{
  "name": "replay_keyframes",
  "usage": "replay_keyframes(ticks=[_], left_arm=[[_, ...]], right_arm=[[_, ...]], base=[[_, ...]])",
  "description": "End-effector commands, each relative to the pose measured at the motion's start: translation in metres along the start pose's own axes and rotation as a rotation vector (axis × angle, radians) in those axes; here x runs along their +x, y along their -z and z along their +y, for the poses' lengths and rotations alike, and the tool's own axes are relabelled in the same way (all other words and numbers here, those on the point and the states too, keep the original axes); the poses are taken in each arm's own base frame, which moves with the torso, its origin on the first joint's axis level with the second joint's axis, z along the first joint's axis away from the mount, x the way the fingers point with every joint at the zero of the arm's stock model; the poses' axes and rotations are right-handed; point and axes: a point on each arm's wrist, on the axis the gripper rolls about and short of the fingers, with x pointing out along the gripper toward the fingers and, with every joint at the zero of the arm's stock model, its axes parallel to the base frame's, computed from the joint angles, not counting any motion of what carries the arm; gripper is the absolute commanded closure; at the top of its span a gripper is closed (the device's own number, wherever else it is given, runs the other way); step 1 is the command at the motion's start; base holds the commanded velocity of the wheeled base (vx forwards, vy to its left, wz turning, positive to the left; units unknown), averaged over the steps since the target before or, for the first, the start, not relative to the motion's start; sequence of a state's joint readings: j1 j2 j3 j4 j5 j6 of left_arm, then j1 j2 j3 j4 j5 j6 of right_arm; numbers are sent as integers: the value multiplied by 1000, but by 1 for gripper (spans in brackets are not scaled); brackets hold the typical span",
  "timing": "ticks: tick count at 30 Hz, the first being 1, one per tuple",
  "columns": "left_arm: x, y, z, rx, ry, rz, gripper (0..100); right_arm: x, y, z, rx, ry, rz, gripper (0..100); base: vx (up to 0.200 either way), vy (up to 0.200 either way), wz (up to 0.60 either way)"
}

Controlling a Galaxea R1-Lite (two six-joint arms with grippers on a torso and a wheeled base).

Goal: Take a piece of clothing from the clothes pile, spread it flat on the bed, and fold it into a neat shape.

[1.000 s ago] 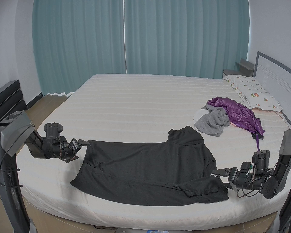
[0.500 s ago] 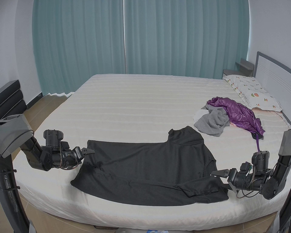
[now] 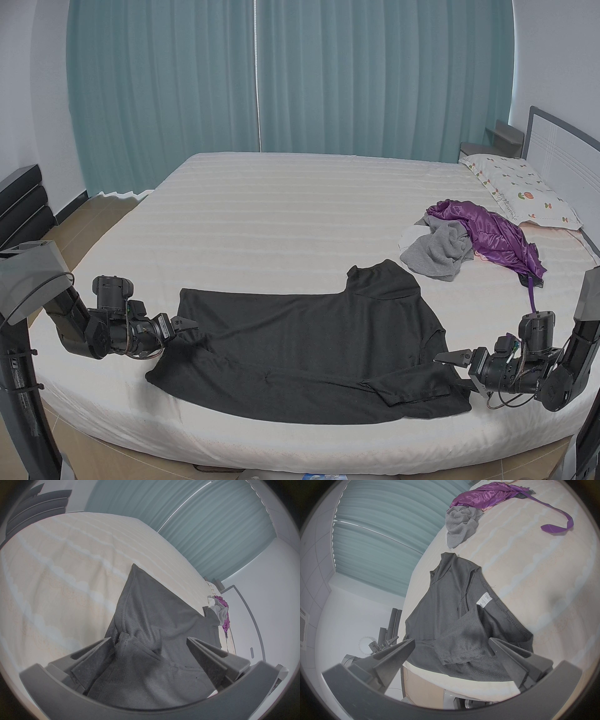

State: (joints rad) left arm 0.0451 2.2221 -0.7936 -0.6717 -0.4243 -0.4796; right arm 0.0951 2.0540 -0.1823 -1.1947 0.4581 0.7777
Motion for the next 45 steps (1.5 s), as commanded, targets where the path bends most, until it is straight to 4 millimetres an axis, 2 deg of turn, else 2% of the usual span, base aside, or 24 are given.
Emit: replay_keyframes(ticks=[1, 7, 8, 13, 23, 34, 38, 45], left_arm=[[5, 4, 5, -11, -9, 17, 0], [0, 9, 8, -30, -19, 30, 0], [-1, 8, 8, -32, -20, 28, 100], [-2, 7, 10, -40, -28, 20, 100], [-28, 3, 13, -60, -46, -21, 100], [-53, 15, 2, -56, -43, -21, 100], [-64, 22, -1, -58, -45, -17, 100], [-66, 30, 2, -72, -54, 5, 100]], right_arm=[[0, 0, 0, 1, 0, 1, 0], [0, 0, 0, 1, -1, 4, 0], [0, 0, -1, 2, 0, 3, 0], [0, 0, -1, 1, 0, 3, 0], [-1, 1, 0, 0, -3, 2, 0], [-3, -1, 3, -29, -11, -24, 0], [7, 1, 5, -47, -30, -10, 0], [26, -8, 3, -69, -26, -21, 0]], base=[[0, 0, 0], [0, 0, 0], [0, 0, 0], [0, 0, 0], [0, 0, 0], [0, 0, 0], [0, 0, 0], [0, 0, 0]])
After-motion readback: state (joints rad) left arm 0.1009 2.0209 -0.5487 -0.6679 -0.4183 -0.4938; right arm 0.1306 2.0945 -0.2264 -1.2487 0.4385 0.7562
